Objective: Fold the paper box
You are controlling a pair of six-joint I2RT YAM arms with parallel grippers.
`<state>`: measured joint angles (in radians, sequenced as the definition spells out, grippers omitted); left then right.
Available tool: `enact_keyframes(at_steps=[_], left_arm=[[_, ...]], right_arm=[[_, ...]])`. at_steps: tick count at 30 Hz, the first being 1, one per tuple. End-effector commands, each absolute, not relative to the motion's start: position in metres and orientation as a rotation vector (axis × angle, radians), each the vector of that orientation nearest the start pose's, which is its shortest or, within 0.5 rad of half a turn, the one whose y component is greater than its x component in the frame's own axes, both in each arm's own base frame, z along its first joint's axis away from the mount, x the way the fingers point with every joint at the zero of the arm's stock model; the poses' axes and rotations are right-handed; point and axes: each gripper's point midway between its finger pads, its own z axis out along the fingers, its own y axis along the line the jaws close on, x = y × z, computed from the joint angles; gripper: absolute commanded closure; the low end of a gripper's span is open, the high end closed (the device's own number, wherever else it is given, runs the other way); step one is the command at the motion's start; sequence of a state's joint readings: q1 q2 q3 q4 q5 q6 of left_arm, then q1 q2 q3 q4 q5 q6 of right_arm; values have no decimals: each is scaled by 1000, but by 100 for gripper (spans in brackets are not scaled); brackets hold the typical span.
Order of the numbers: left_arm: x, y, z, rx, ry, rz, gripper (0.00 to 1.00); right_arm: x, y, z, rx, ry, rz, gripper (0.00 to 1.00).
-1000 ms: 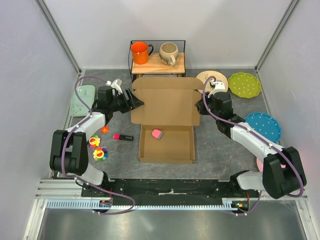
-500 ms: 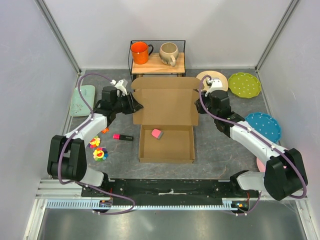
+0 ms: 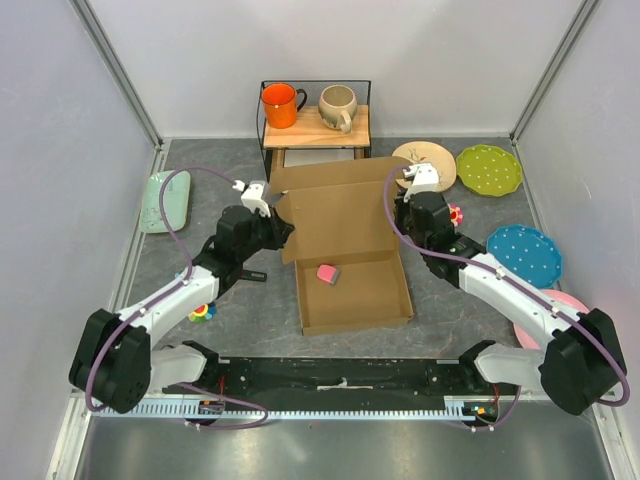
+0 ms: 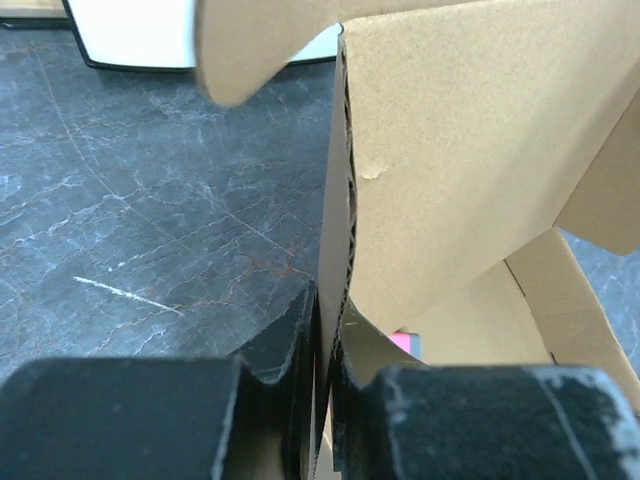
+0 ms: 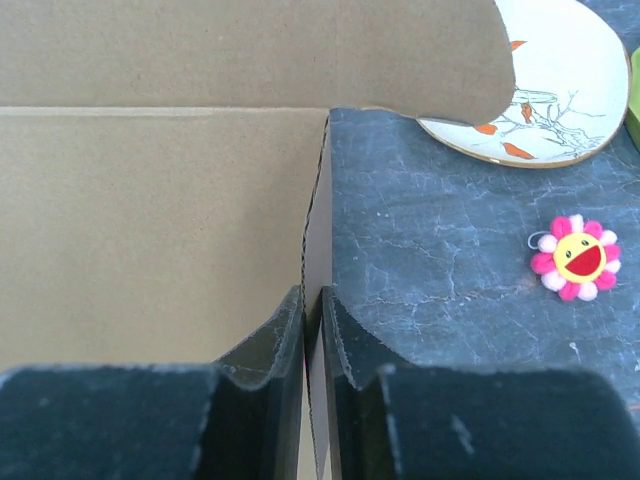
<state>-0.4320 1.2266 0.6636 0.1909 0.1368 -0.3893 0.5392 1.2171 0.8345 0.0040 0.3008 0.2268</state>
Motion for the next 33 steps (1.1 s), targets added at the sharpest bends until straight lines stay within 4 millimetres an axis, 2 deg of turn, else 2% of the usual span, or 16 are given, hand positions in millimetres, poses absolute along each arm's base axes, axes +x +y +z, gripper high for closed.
enact_keyframes(at_steps=[1,8,10,12,15,17,21,25,26,29,30,31,33], left_arm=[[342,-194,204,104,1727,-591,87],[354,-184,226,77,1616,-450,91],[356,-181,229,86,1593,-414,92],[357,-180,239,122,1540,-389,92],[356,-180,242,175,1493,-365,94],[355,-180,238,204,1487,-348,95],[351,-186,231,277,1476,-350,96],[350,-196,222,339,1500,-364,96],[350,-197,220,369,1504,-348,96],[350,-199,214,384,1526,-350,96],[350,-199,212,388,1530,-352,96],[349,-200,211,395,1533,-352,97],[346,-205,210,435,1530,-377,98]], right_arm=[[343,167,195,-134,1937,173,82],[334,159,187,-120,1985,63,79],[333,154,193,-106,1976,52,76],[331,153,199,-107,1974,46,67],[330,154,206,-134,2003,37,53],[330,154,213,-144,2017,32,44],[333,158,222,-169,2018,33,36],[344,146,222,-153,2039,-12,28],[348,149,222,-163,2053,16,25],[361,138,227,-120,2056,67,17],[363,143,228,-129,2061,134,15],[369,137,229,-101,2053,147,13],[374,138,226,-98,2057,199,11]])
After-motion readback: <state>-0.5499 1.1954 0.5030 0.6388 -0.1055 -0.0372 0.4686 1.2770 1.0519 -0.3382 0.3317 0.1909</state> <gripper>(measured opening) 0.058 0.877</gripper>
